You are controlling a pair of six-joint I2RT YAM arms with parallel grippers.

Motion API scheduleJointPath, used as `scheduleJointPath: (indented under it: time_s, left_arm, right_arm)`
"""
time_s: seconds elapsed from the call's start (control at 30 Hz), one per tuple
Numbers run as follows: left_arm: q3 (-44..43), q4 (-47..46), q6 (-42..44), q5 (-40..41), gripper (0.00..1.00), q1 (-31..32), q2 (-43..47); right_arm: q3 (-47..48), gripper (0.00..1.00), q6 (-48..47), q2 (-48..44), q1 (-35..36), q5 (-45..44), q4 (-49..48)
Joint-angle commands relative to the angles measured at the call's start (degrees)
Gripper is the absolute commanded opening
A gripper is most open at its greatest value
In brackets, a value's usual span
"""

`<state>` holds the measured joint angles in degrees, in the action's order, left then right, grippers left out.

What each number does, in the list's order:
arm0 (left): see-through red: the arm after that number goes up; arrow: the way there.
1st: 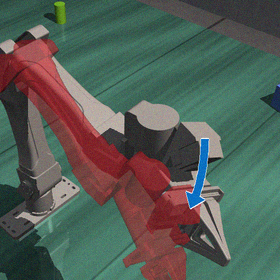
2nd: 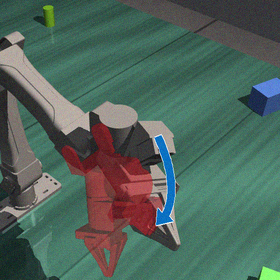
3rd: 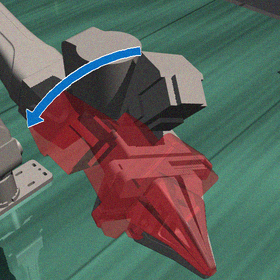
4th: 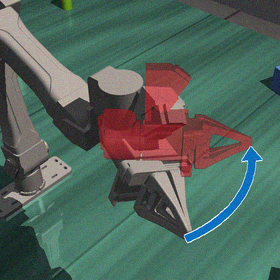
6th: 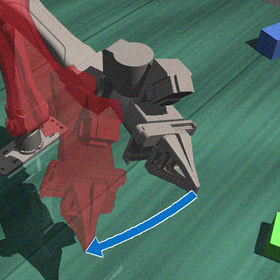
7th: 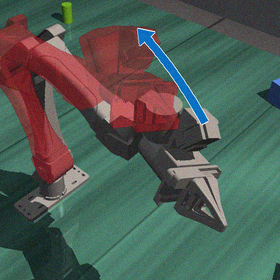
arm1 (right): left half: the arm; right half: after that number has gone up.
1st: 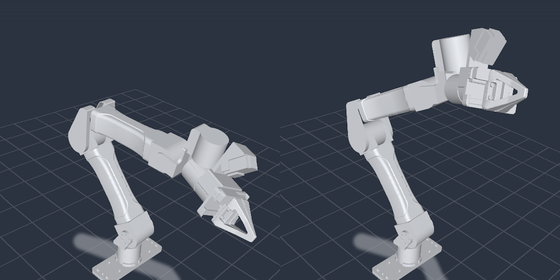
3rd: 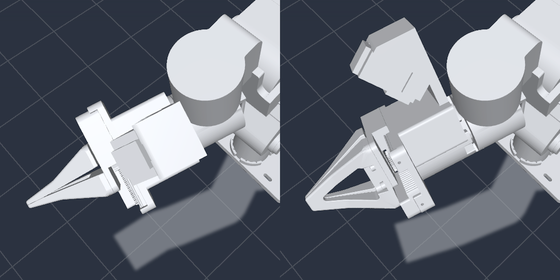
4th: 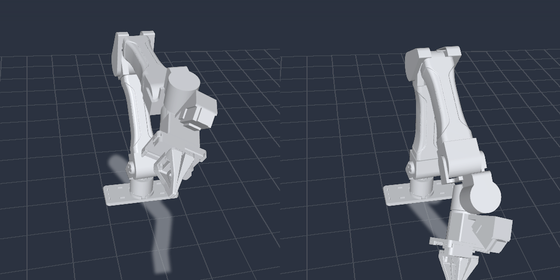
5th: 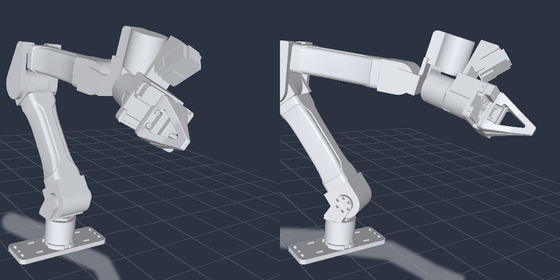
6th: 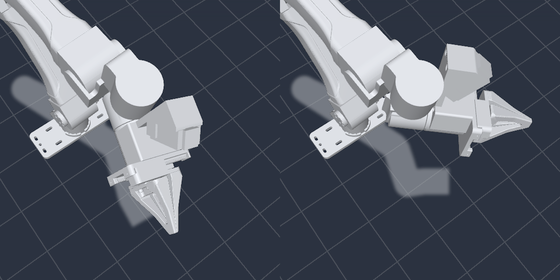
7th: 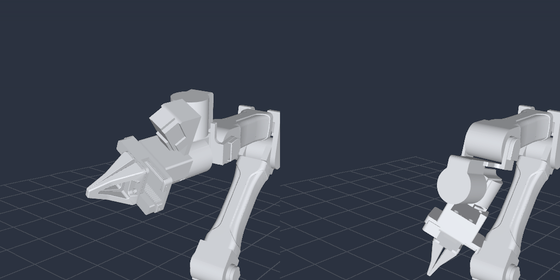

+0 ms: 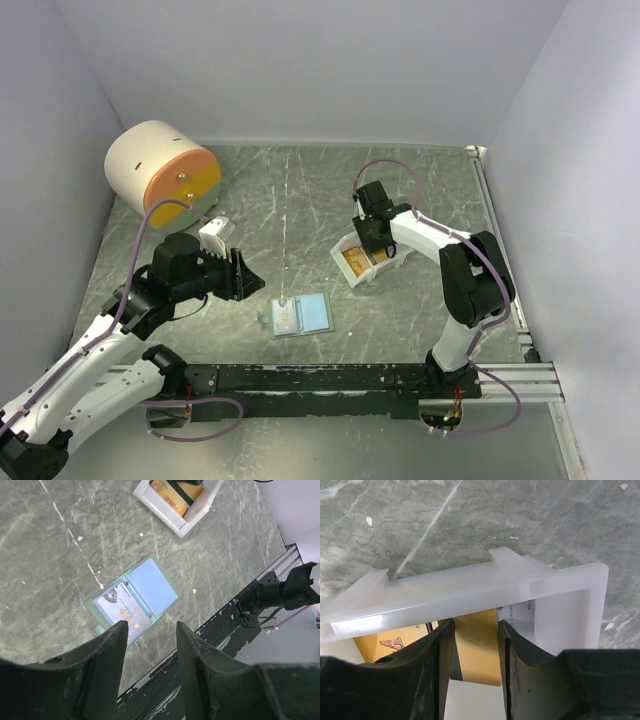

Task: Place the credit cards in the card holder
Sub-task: Pick up the credit card from the storage box.

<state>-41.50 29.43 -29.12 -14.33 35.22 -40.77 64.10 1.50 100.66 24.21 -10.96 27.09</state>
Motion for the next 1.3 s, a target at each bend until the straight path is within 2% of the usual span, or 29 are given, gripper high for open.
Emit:
scheduleJointPath:
  time_s: [0.0,0.23,0.4,0.8,1.27]
  left_arm:
    - [0.01,-1.3,0.87,-1.06,0.55,0.4,0.61]
    - [0.08,-1.39,0.82,-1.26,0.55,0.42,0.1]
    - [0.02,-1.48,0.82,-1.43,0.55,0.41,-0.13]
    - [0.05,-1.46,0.82,-1.5,0.55,0.4,-0.19]
    - [-0.01,-1.15,0.65,0.1,0.53,0.37,0.71]
  right_arm:
    - [0.66,0.36,-0.07,0.24,-0.3,-1.12,1.75]
    - [1.67,0.19,0.41,-1.14,-0.21,-1.23,3.37]
    - [1.42,0.01,0.52,-1.84,-0.19,1.0,3.27]
    - [2.82,0.0,-0.92,-4.94,-0.12,2.8,6.2]
    - [4.29,0.0,2.05,-11.72,0.45,1.9,9.29]
